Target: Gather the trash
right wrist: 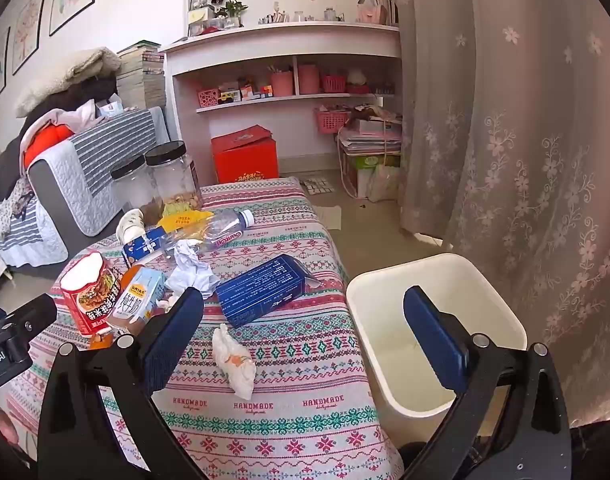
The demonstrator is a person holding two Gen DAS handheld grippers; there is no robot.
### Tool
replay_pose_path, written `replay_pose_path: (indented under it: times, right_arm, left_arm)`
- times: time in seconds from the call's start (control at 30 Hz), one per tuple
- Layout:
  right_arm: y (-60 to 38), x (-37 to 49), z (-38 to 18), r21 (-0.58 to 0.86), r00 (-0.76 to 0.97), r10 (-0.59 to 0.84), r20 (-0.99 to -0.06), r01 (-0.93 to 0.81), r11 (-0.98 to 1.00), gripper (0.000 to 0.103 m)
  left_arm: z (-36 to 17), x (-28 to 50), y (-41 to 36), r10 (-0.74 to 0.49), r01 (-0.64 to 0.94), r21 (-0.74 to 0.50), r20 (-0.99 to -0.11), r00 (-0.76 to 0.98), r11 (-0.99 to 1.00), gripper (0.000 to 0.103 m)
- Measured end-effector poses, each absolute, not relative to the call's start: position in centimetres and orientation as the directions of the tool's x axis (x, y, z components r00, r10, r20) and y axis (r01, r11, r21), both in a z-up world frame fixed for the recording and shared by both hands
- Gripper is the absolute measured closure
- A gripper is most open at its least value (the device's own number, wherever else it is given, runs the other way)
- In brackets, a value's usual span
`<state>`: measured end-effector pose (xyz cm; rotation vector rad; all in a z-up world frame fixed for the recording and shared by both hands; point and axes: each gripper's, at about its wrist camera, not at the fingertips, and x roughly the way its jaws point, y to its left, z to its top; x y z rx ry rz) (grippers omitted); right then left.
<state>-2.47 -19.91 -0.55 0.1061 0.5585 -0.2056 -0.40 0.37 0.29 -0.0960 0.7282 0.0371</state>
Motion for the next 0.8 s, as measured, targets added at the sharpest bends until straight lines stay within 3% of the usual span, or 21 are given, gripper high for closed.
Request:
replay_pose_path:
  times: [0.8]
  right_arm:
    - [-20.06, -2.31, -0.29, 0.042, 0.829, -0.162, -0.535, 0.218, 0.975, 0.007]
  left_arm:
    - [-0.12, -0.48, 1.20, 0.002, -0.072, -0.077, -0.670, 0.742, 0.994, 0.007]
